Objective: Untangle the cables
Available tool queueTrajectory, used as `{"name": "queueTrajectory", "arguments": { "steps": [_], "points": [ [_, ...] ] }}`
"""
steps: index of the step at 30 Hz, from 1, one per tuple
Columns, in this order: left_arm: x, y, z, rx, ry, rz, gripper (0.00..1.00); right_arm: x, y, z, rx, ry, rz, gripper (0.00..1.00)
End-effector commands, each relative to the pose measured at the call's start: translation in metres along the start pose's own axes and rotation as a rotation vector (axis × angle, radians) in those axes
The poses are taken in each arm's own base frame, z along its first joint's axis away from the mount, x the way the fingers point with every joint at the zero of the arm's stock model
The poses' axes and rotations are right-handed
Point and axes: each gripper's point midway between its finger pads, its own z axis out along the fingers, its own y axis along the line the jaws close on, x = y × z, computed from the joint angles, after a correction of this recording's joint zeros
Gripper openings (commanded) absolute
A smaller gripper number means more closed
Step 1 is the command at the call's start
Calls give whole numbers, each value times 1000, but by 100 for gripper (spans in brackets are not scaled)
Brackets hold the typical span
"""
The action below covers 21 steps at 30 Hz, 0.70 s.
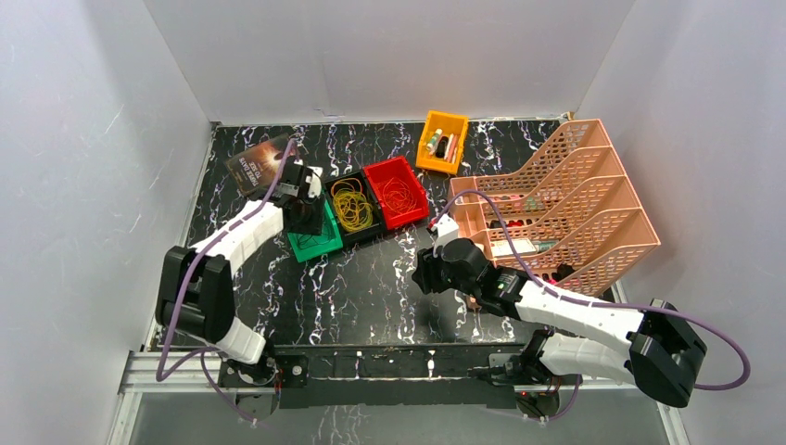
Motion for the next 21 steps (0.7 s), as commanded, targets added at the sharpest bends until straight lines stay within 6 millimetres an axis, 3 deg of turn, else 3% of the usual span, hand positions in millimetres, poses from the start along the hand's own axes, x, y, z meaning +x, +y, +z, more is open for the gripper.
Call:
{"name": "queueTrajectory", "arguments": {
  "steps": [1,11,21],
  "points": [
    [-5,5,1,-30,18,32,33,-12,3,-1,-7,-42,13,53],
    [-10,10,13,-68,16,32,1,-11,2,-2,-4,-42,9,53],
    [-4,26,33,-171,52,15,0,-11,0,-2,-1,-49,11,53]
  ]
}}
